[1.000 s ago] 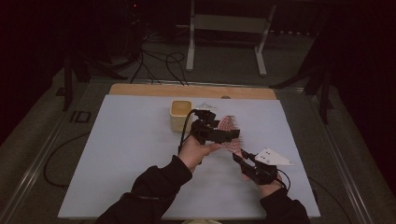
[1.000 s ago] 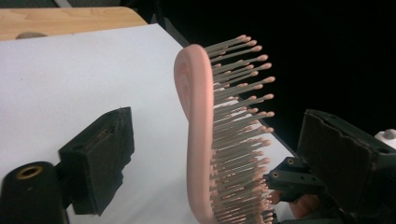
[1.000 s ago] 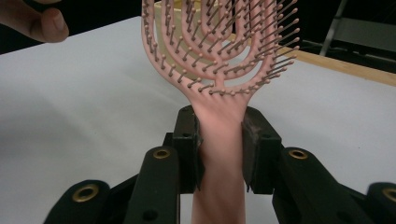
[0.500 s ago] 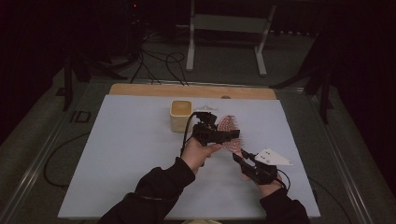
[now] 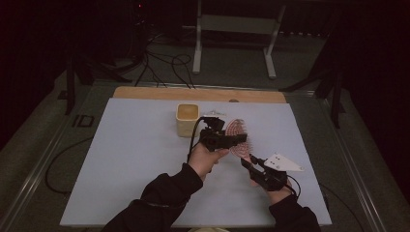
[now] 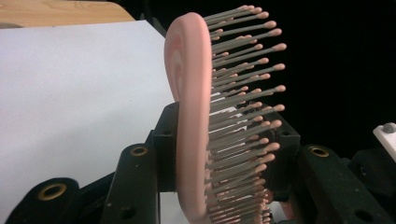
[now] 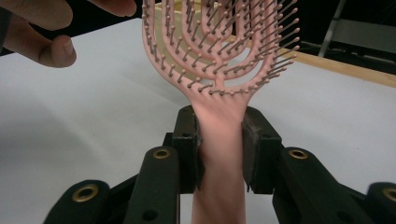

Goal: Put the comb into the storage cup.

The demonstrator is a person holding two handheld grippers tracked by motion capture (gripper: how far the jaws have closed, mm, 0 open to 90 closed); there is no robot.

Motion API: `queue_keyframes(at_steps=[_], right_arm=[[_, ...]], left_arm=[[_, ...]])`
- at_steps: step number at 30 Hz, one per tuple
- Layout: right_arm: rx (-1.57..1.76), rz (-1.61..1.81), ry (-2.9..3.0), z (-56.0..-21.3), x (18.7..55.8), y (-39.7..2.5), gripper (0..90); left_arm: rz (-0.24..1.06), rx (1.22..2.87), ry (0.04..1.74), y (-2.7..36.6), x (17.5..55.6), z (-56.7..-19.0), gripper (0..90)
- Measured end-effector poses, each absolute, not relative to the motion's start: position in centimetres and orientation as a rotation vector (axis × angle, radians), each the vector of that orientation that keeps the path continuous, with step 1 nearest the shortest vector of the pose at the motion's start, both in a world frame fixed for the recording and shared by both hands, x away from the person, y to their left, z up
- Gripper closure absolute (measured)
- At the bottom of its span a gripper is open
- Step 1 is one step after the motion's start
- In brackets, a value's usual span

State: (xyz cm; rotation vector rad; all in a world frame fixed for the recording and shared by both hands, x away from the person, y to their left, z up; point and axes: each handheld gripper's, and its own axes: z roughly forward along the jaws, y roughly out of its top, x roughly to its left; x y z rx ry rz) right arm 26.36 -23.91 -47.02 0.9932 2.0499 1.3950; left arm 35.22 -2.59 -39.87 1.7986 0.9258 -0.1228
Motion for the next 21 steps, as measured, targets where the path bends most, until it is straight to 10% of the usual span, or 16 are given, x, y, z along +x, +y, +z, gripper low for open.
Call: queue_keyframes(at_steps=[21], right_arm=[[0.987,1.429,2.069,-47.13,26.52,-23.94,69.8]], left_arm=[[-0.135,1.820,0.865,-2.91,34.91,-39.15,64.9]])
